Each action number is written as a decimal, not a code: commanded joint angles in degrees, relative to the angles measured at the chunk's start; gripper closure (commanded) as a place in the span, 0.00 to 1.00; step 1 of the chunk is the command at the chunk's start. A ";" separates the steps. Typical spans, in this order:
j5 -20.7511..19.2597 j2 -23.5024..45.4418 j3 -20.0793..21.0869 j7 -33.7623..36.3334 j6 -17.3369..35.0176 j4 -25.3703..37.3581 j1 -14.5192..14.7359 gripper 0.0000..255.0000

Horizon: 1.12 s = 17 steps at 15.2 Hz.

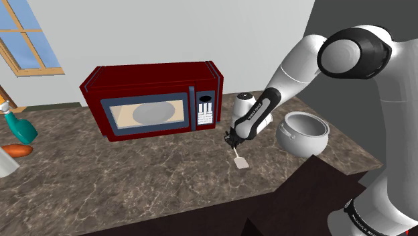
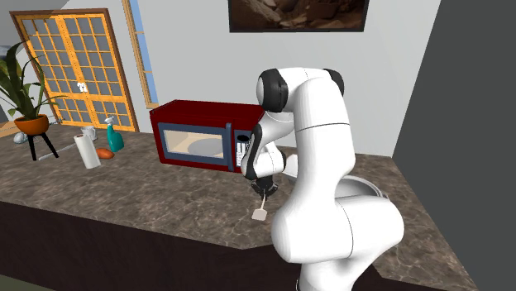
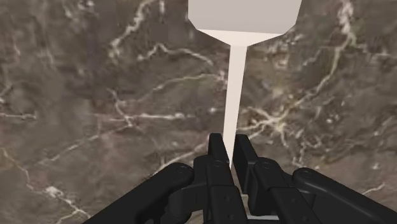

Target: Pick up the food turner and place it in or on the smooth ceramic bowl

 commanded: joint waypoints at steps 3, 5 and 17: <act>0.15 -1.57 0.23 -0.16 -1.01 -0.57 -0.18 1.00; 0.32 -3.12 0.47 -0.34 -2.08 -1.05 -0.38 1.00; 1.72 -12.02 1.86 -1.62 -9.03 -3.02 -1.43 1.00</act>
